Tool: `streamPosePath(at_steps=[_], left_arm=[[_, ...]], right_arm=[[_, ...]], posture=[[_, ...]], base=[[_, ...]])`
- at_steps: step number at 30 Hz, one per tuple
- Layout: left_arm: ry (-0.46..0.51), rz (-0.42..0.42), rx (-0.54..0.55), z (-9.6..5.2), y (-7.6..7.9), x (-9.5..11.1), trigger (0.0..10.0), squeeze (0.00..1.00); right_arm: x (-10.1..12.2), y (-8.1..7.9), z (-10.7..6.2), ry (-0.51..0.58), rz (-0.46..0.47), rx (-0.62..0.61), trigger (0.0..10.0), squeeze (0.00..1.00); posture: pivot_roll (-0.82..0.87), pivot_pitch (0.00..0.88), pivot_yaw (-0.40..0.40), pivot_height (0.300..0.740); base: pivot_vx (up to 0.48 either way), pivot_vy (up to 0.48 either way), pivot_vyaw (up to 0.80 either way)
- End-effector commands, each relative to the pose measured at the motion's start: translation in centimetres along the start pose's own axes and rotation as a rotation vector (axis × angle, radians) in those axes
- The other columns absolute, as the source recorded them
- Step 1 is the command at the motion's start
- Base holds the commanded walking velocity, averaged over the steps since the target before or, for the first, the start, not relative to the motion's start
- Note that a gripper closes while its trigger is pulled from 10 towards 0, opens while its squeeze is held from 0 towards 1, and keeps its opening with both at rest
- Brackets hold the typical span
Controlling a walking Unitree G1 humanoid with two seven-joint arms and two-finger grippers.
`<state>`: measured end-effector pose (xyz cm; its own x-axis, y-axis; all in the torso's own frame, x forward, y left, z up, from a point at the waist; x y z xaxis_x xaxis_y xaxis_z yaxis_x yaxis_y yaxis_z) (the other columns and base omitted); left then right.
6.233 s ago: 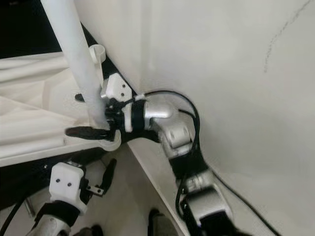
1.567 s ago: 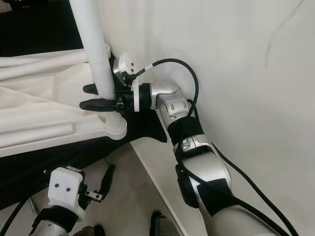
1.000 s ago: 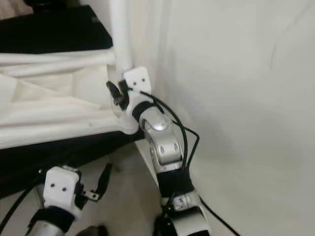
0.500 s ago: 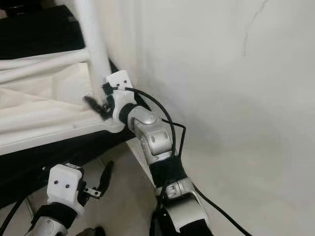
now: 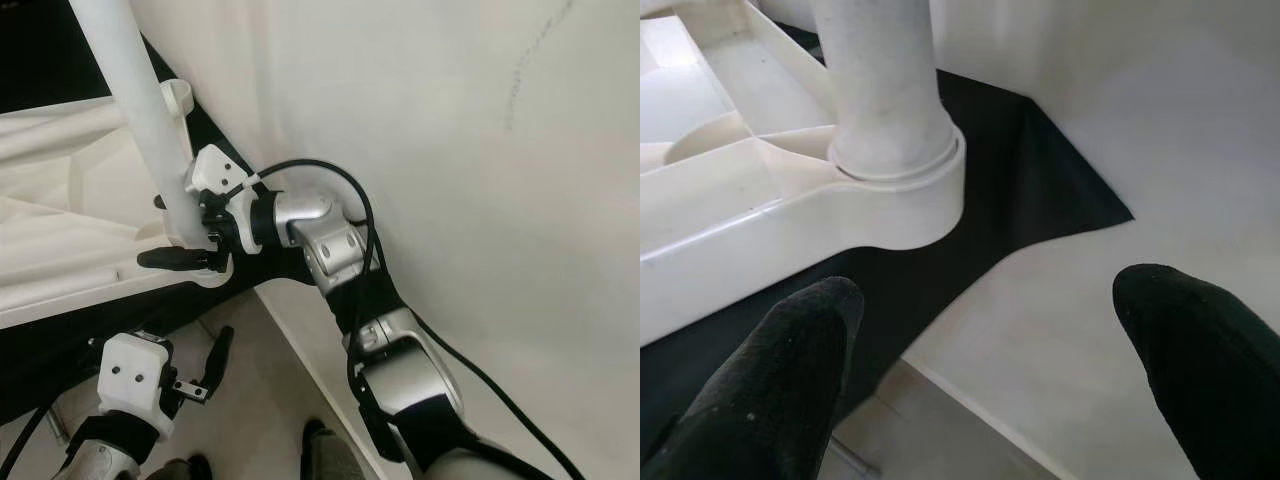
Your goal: Building children table
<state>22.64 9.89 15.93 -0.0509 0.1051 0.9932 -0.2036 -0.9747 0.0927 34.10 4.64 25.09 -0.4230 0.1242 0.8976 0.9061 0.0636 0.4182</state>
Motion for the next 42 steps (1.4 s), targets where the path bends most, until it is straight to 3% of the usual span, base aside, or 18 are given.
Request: streamPosePath(at_steps=[1, 2, 8, 12, 14, 18, 20, 21, 22, 23, 24, 27, 29, 35, 36, 37, 38, 42], left_arm=[[-0.014, 0.003, -0.002, -0.3, 0.1, -0.3, 10.0, 0.0], [-0.015, 0.001, -0.003, -0.4, 0.1, -0.3, 10.0, 0.0], [-0.017, -0.001, -0.006, -0.4, 0.2, -0.3, 10.0, 0.0], [-0.017, -0.003, -0.006, -0.4, 0.2, -0.2, 10.0, 0.0], [-0.015, -0.005, -0.007, -0.3, 0.2, -0.2, 10.0, 0.0], [-0.014, -0.006, -0.008, -0.3, 0.3, -0.2, 10.0, 0.0], [-0.013, -0.008, -0.009, -0.3, 0.2, -0.1, 10.0, 0.0], [-0.012, -0.007, -0.01, -0.3, 0.1, -0.1, 10.0, 0.0], [-0.012, -0.007, -0.01, -0.3, 0.1, -0.1, 10.0, 0.0], [-0.012, -0.007, -0.01, -0.3, 0.1, -0.1, 10.0, 0.0], [-0.011, -0.006, -0.011, -0.3, 0.0, -0.1, 10.0, 0.0], [-0.01, -0.004, -0.011, -0.2, 0.0, -0.1, 10.0, 0.0], [-0.01, 0.002, -0.009, -0.1, -0.2, -0.2, 10.0, 0.0], [-0.008, 0.007, -0.002, 0.1, -0.4, -0.3, 10.0, 0.0], [-0.007, 0.009, 0.001, 0.1, -0.4, -0.3, 10.0, 0.0], [-0.006, 0.011, 0.004, 0.1, -0.4, -0.2, 10.0, 0.0], [-0.005, 0.011, 0.005, 0.1, -0.5, -0.2, 10.0, 0.0], [-0.005, 0.011, 0.005, 0.1, -0.5, -0.2, 10.0, 0.0]], right_arm=[[0.9, -0.6, 0.1, 0.051, 0.004, 0.067, 8.2, 0.0], [1.1, -0.8, -0.2, 0.074, 0.019, 0.111, 0.0, 0.0], [0.9, -1.0, -0.8, 0.087, 0.012, 0.165, 0.0, 0.0], [0.3, 0.0, -1.2, 0.073, 0.021, 0.088, 0.0, 0.0], [-0.2, 1.2, -1.7, 0.07, 0.04, -0.05, 0.0, 0.0], [-0.9, 1.8, -2.3, 0.061, 0.066, -0.158, 0.0, 0.0], [-2.7, 1.8, -3.0, 0.032, 0.148, -0.381, 0.0, 0.0], [-4.9, 2.1, -3.8, -0.069, 0.181, -0.614, 0.0, 0.0], [-4.9, 2.1, -3.8, -0.069, 0.181, -0.614, 0.0, 0.0], [-6.3, 2.2, -4.7, -0.146, 0.195, -0.776, 0.0, 0.0], [-7.9, 1.1, -5.6, -0.227, 0.227, -0.91, 0.0, 0.0], [-8.4, -0.2, -5.3, -0.261, 0.229, -0.966, 0.0, 0.0], [-7.8, -1.3, -3.1, -0.24, 0.234, -0.937, 0.0, 0.0], [-6.3, -0.5, -0.4, -0.172, 0.216, -0.866, 0.0, 0.0], [-6.0, -0.6, 0.2, -0.152, 0.22, -0.821, 1.3, 0.0], [-5.7, -0.8, 0.5, -0.146, 0.227, -0.804, 1.3, 0.0], [-5.0, -0.8, 0.8, -0.107, 0.234, -0.783, 10.0, 0.0], [-3.6, -0.7, 1.1, -0.021, 0.229, -0.717, 10.0, 0.0]], posture=[[-0.02, 0.262, -0.058, 0.74], [-0.02, 0.266, -0.055, 0.74], [-0.02, 0.269, -0.053, 0.74], [-0.02, 0.271, -0.055, 0.74], [-0.04, 0.274, -0.057, 0.74], [-0.04, 0.278, -0.058, 0.74], [-0.05, 0.281, -0.059, 0.74], [-0.05, 0.283, -0.058, 0.74], [-0.05, 0.283, -0.058, 0.74], [-0.05, 0.283, -0.058, 0.74], [-0.06, 0.279, -0.058, 0.74], [-0.05, 0.281, -0.05, 0.74], [-0.05, 0.267, -0.047, 0.74], [-0.05, 0.255, -0.056, 0.74], [-0.05, 0.255, -0.056, 0.74], [-0.05, 0.255, -0.056, 0.74], [-0.05, 0.255, -0.056, 0.74], [-0.05, 0.255, -0.055, 0.74]], base=[[0.0, 0.0, 0.0], [0.0, 0.0, 0.0], [0.0, 0.0, 0.0], [0.0, 0.0, 0.0], [0.0, 0.0, 0.0], [0.0, 0.0, 0.0], [0.0, 0.0, 0.0], [0.0, 0.0, 0.0], [0.0, 0.0, 0.0], [0.0, 0.0, 0.0], [0.0, 0.0, 0.0], [0.0, 0.0, 0.0], [0.0, 0.0, 0.0], [0.0, 0.0, 0.0], [0.0, 0.0, 0.0], [0.0, 0.0, 0.0], [0.0, 0.0, 0.0], [0.0, 0.0, 0.0]])
Point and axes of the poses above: a point about 5 cm out from each wrist's last joint towards the gripper, its own z axis pointing out of the wrist towards the gripper, its own x axis along the axis of the wrist's last joint, y = z × x, the point moved 6 cm from there along z, pointing out of the wrist towards the gripper, and after that the axes turned 10 degrees about -z, right-handed, at the moved point
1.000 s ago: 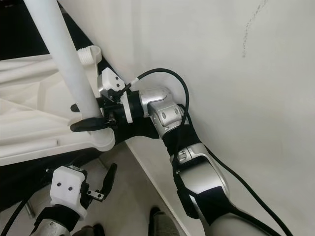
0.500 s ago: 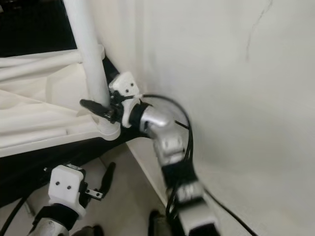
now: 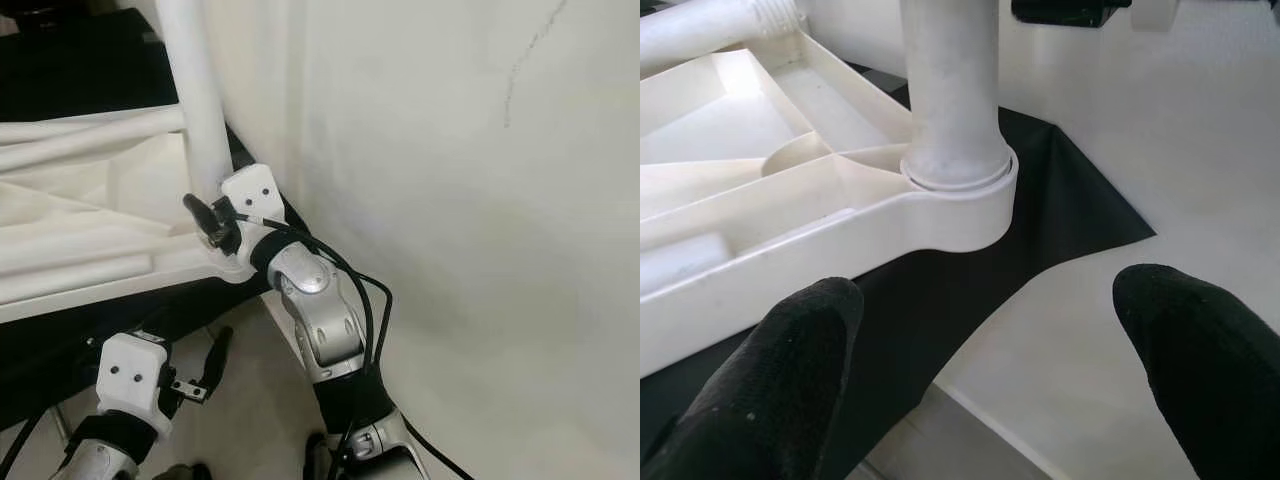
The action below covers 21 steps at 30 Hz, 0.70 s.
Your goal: Building children table
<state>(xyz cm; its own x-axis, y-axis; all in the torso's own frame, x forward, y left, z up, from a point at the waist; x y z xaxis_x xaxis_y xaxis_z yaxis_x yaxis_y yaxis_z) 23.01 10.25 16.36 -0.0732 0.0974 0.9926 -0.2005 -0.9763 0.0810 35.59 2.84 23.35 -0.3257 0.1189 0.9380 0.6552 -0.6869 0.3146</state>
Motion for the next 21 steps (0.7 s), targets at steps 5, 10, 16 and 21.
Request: streamPosePath(at_steps=[5, 10, 16, 21], left_arm=[[-0.027, -0.004, -0.003, -0.2, 0.1, -0.7, 10.0, 0.0], [-0.027, -0.007, -0.003, -0.2, 0.2, -0.7, 10.0, 0.0], [-0.028, -0.008, -0.003, -0.4, 0.2, -0.6, 10.0, 0.0], [-0.032, -0.009, -0.004, -0.5, 0.3, -0.6, 10.0, 0.0]], right_arm=[[1.9, -1.9, 0.3, 0.121, 0.152, 0.361, 10.0, 1.0], [3.3, 0.4, -1.2, 0.189, 0.075, 0.575, 10.0, 1.0], [2.5, 3.4, -1.4, 0.13, 0.039, 0.594, 10.0, 0.69], [1.1, 4.1, -1.9, 0.068, 0.03, 0.652, 10.0, 0.0]], posture=[[-0.04, 0.255, -0.055, 0.74], [-0.04, 0.26, -0.059, 0.74], [-0.03, 0.269, -0.057, 0.74], [-0.03, 0.272, -0.054, 0.74]], base=[[0.0, 0.0, 0.0], [0.0, 0.0, 0.0], [0.0, 0.0, 0.0], [0.0, 0.0, 0.0]])
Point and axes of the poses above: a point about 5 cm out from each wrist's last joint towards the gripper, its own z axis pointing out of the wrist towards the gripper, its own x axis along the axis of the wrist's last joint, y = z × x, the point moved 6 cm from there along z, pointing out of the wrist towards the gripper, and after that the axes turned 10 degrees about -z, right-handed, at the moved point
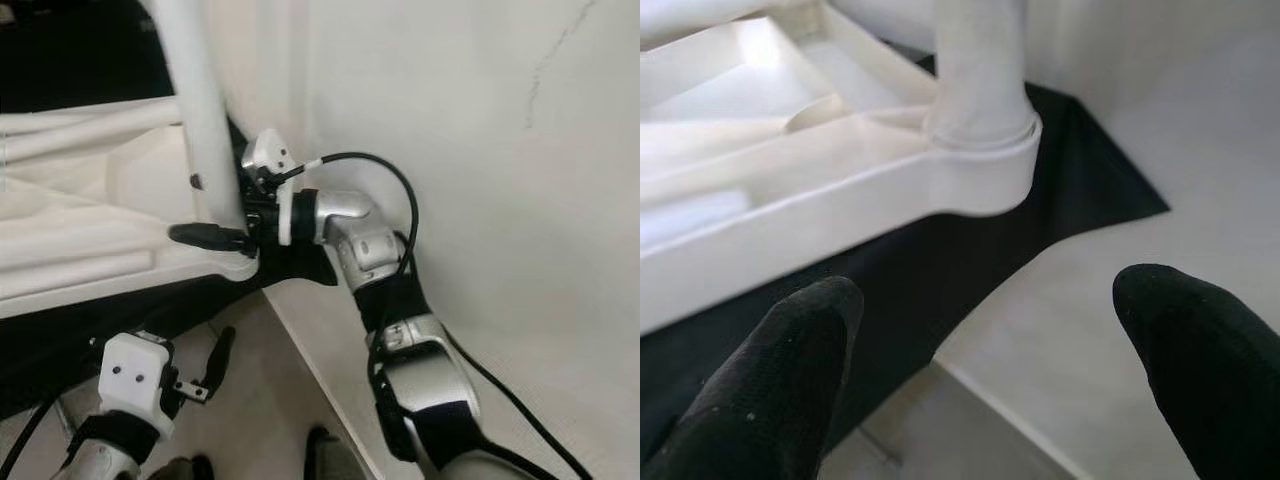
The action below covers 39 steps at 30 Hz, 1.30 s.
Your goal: Building children table
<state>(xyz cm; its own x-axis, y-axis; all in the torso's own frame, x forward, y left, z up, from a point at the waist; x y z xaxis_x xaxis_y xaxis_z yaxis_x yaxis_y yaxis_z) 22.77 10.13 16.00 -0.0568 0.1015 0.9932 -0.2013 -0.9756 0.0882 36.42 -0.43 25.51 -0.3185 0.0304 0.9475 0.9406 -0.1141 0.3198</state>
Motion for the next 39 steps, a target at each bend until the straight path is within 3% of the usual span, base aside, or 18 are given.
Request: streamPosePath(at_steps=[1, 2, 3, 4, 5, 17, 22, 23, 24, 25, 26, 27, 29, 30, 32, 37, 38, 39], left_arm=[[-0.018, -0.002, -0.005, -0.3, 0.1, -0.3, 10.0, 0.0], [-0.019, -0.002, -0.005, -0.3, 0.1, -0.3, 10.0, 0.0], [-0.02, -0.002, -0.005, -0.4, 0.1, -0.3, 10.0, 0.0], [-0.02, -0.002, -0.005, -0.4, 0.1, -0.3, 10.0, 0.0], [-0.021, -0.001, -0.004, -0.4, 0.1, -0.3, 10.0, 0.0], [-0.021, -0.004, -0.007, -0.2, 0.1, -0.5, 10.0, 0.0], [-0.019, -0.005, -0.008, -0.2, 0.1, -0.5, 10.0, 0.0], [-0.018, -0.004, -0.008, -0.2, 0.0, -0.5, 10.0, 0.0], [-0.018, -0.004, -0.008, -0.2, 0.0, -0.5, 10.0, 0.0], [-0.017, -0.002, -0.007, -0.2, -0.1, -0.4, 10.0, 0.0], [-0.016, 0.0, -0.007, -0.1, -0.2, -0.4, 10.0, 0.0], [-0.016, 0.0, -0.007, -0.1, -0.2, -0.4, 10.0, 0.0], [-0.018, 0.008, -0.003, 0.0, -0.3, -0.4, 10.0, 0.0], [-0.018, 0.008, -0.003, 0.0, -0.3, -0.4, 10.0, 0.0], [-0.02, 0.012, -0.001, 0.0, -0.4, -0.5, 10.0, 0.0], [-0.02, 0.014, 0.0, 0.0, -0.5, -0.5, 10.0, 0.0], [-0.019, 0.015, 0.001, 0.0, -0.6, -0.4, 10.0, 0.0], [-0.019, 0.016, 0.003, 0.0, -0.6, -0.4, 10.0, 0.0]], right_arm=[[-0.4, 0.7, -0.9, -0.014, -0.001, -0.021, 10.0, 0.0], [-0.4, 1.0, -0.9, -0.009, 0.008, -0.04, 10.0, 0.0], [-0.5, 1.4, -1.0, -0.004, 0.016, -0.059, 5.0, 0.0], [-0.5, 1.4, -1.0, -0.004, 0.016, -0.059, 5.0, 0.0], [-0.8, 1.6, -1.2, 0.007, 0.034, -0.085, 0.0, 0.0], [-2.6, 2.4, -3.2, 0.01, 0.07, -0.248, 0.0, 0.0], [-5.0, 2.1, -4.3, -0.05, 0.123, -0.456, 0.0, 0.0], [-7.1, 2.3, -5.1, -0.176, 0.09, -0.658, 0.0, 0.0], [-7.1, 2.3, -5.1, -0.176, 0.09, -0.658, 0.0, 0.0], [-9.1, 0.9, -6.1, -0.283, 0.122, -0.863, 0.0, 0.0], [-9.7, -0.6, -6.0, -0.342, 0.093, -0.964, 0.0, 0.0], [-9.7, -0.6, -6.0, -0.342, 0.093, -0.964, 0.0, 0.0], [-9.1, -1.7, -3.5, -0.331, 0.083, -0.982, 0.0, 0.0], [-9.1, -1.7, -3.5, -0.331, 0.083, -0.982, 0.0, 0.0], [-8.5, -1.5, -1.7, -0.303, 0.067, -0.94, 0.0, 0.0], [-8.1, -1.5, -0.7, -0.283, 0.082, -0.904, 0.0, 0.0], [-7.8, -1.8, -0.2, -0.271, 0.096, -0.888, 8.5, 0.0], [-7.3, -2.1, 0.7, -0.236, 0.114, -0.834, 10.0, 0.0]], posture=[[-0.03, 0.273, -0.052, 0.74], [-0.03, 0.273, -0.052, 0.74], [-0.03, 0.273, -0.052, 0.74], [-0.03, 0.273, -0.052, 0.74], [-0.03, 0.273, -0.05, 0.74], [-0.04, 0.26, -0.05, 0.74], [-0.05, 0.256, -0.056, 0.74], [-0.04, 0.257, -0.055, 0.74], [-0.04, 0.257, -0.055, 0.74], [-0.04, 0.258, -0.054, 0.74], [-0.02, 0.262, -0.038, 0.74], [-0.02, 0.262, -0.038, 0.74], [-0.02, 0.248, -0.03, 0.74], [-0.02, 0.248, -0.03, 0.74], [-0.02, 0.249, -0.034, 0.74], [-0.02, 0.249, -0.035, 0.74], [-0.02, 0.249, -0.036, 0.74], [-0.02, 0.252, -0.032, 0.74]], base=[[0.0, 0.0, 0.0], [0.0, 0.0, 0.0], [0.0, 0.0, 0.0], [0.0, 0.0, 0.0], [0.0, 0.0, 0.0], [0.0, 0.0, 0.0], [0.0, 0.0, 0.0], [0.0, 0.0, 0.0], [0.0, 0.0, 0.0], [0.0, 0.0, 0.0], [0.0, 0.0, 0.0], [0.0, 0.0, 0.0], [0.0, 0.0, 0.0], [0.0, 0.0, 0.0], [0.0, 0.0, 0.0], [0.0, 0.0, 0.0], [0.0, 0.0, 0.0], [0.0, 0.0, 0.0]])
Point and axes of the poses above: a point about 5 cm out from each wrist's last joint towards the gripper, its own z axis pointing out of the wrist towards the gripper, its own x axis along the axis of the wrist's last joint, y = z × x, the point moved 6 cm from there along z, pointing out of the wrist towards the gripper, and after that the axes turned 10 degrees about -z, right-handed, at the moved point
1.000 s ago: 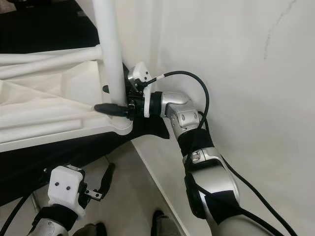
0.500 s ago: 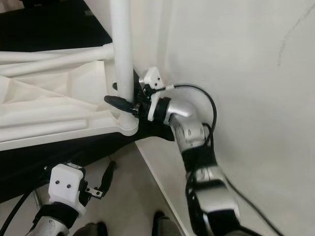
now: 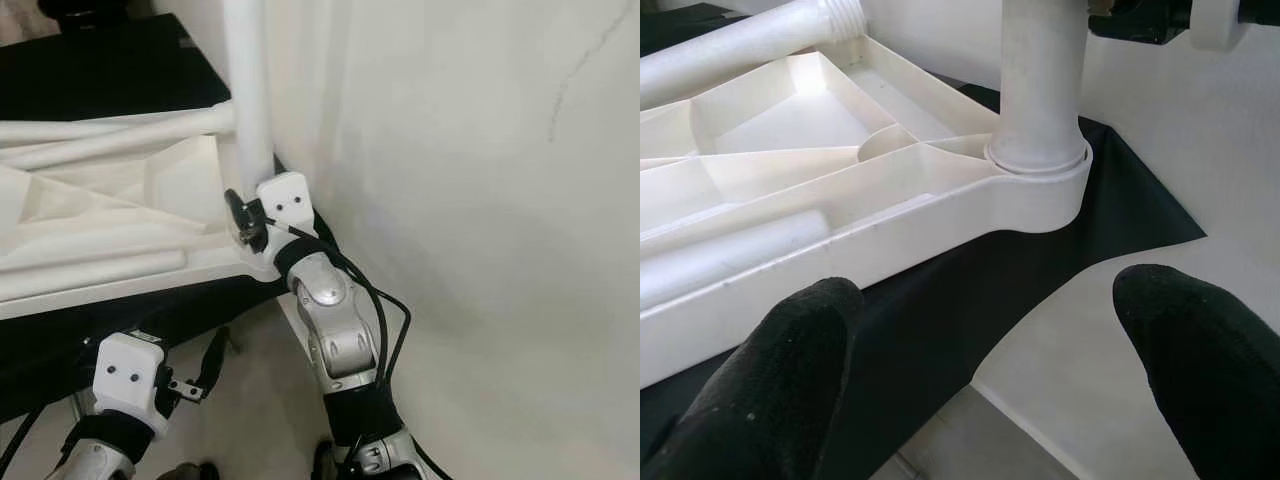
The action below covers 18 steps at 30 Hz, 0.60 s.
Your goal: Building children table
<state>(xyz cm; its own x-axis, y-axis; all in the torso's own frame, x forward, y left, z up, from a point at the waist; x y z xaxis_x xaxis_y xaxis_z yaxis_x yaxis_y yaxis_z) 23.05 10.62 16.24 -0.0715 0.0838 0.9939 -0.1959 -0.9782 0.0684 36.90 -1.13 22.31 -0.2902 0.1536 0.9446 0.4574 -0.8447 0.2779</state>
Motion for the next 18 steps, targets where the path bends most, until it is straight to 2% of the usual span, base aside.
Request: streamPosePath(at_steps=[1, 2, 3, 5, 6, 8, 9, 10, 11, 12, 14, 15, 17, 18], left_arm=[[-0.03, -0.004, -0.001, -0.3, -0.1, -0.7, 10.0, 0.0], [-0.03, -0.004, -0.001, -0.3, -0.1, -0.7, 10.0, 0.0], [-0.03, -0.003, -0.001, -0.3, -0.1, -0.7, 10.0, 0.0], [-0.03, -0.003, -0.002, -0.3, -0.1, -0.7, 10.0, 0.0], [-0.031, -0.002, -0.003, -0.3, -0.1, -0.7, 10.0, 0.0], [-0.031, -0.002, -0.003, -0.3, 0.0, -0.7, 10.0, 0.0], [-0.031, -0.002, -0.003, -0.3, 0.0, -0.7, 10.0, 0.0], [-0.03, -0.003, -0.003, -0.3, 0.0, -0.6, 10.0, 0.0], [-0.03, -0.003, -0.003, -0.3, 0.0, -0.6, 10.0, 0.0], [-0.03, -0.004, -0.003, -0.3, 0.0, -0.6, 10.0, 0.0], [-0.03, -0.004, -0.003, -0.3, 0.0, -0.6, 10.0, 0.0], [-0.03, -0.005, -0.003, -0.3, 0.1, -0.6, 10.0, 0.0], [-0.031, -0.007, -0.005, -0.4, 0.2, -0.5, 10.0, 0.0], [-0.031, -0.007, -0.005, -0.4, 0.2, -0.5, 10.0, 0.0]], right_arm=[[-3.5, -3.0, 0.0, -0.147, 0.106, 0.118, 10.0, 0.0], [-3.5, -3.0, 0.0, -0.147, 0.106, 0.118, 10.0, 0.0], [-2.6, -3.6, 0.1, -0.118, 0.141, 0.166, 10.0, 0.92], [-2.0, -3.9, 0.1, -0.099, 0.162, 0.196, 10.0, 0.92], [-0.6, -4.1, 0.4, -0.045, 0.227, 0.274, 10.0, 1.0], [1.7, -4.3, 0.6, 0.053, 0.265, 0.432, 10.0, 1.0], [1.7, -4.3, 0.6, 0.053, 0.265, 0.432, 10.0, 1.0], [2.6, -4.4, 0.2, 0.103, 0.209, 0.597, 10.0, 1.0], [2.6, -4.4, 0.2, 0.103, 0.209, 0.597, 10.0, 1.0], [2.8, -4.1, 0.0, 0.121, 0.164, 0.683, 10.0, 0.5], [2.8, -4.1, 0.0, 0.121, 0.164, 0.683, 10.0, 0.5], [3.0, -3.5, -0.2, 0.14, 0.092, 0.762, 10.0, 0.0], [3.5, -2.5, -0.4, 0.147, 0.017, 0.895, 10.0, 0.0], [3.5, -2.5, -0.4, 0.147, 0.017, 0.895, 10.0, 0.0]], posture=[[-0.02, 0.252, -0.032, 0.74], [-0.02, 0.252, -0.032, 0.74], [-0.02, 0.252, -0.032, 0.74], [-0.01, 0.252, -0.032, 0.74], [-0.01, 0.252, -0.034, 0.74], [-0.01, 0.254, -0.034, 0.74], [-0.01, 0.254, -0.034, 0.74], [-0.01, 0.255, -0.036, 0.74], [-0.01, 0.255, -0.036, 0.74], [-0.01, 0.256, -0.035, 0.74], [-0.01, 0.256, -0.035, 0.74], [-0.01, 0.26, -0.037, 0.74], [0.0, 0.266, -0.037, 0.74], [0.0, 0.266, -0.037, 0.74]], base=[[0.0, 0.0, 0.0], [0.0, 0.0, 0.0], [0.0, 0.0, 0.0], [0.0, 0.0, 0.0], [0.0, 0.0, 0.0], [0.0, 0.0, 0.0], [0.0, 0.0, 0.0], [0.0, 0.0, 0.0], [0.0, 0.0, 0.0], [0.0, 0.0, 0.0], [0.0, 0.0, 0.0], [0.0, 0.0, 0.0], [0.0, 0.0, 0.0], [0.0, 0.0, 0.0]])
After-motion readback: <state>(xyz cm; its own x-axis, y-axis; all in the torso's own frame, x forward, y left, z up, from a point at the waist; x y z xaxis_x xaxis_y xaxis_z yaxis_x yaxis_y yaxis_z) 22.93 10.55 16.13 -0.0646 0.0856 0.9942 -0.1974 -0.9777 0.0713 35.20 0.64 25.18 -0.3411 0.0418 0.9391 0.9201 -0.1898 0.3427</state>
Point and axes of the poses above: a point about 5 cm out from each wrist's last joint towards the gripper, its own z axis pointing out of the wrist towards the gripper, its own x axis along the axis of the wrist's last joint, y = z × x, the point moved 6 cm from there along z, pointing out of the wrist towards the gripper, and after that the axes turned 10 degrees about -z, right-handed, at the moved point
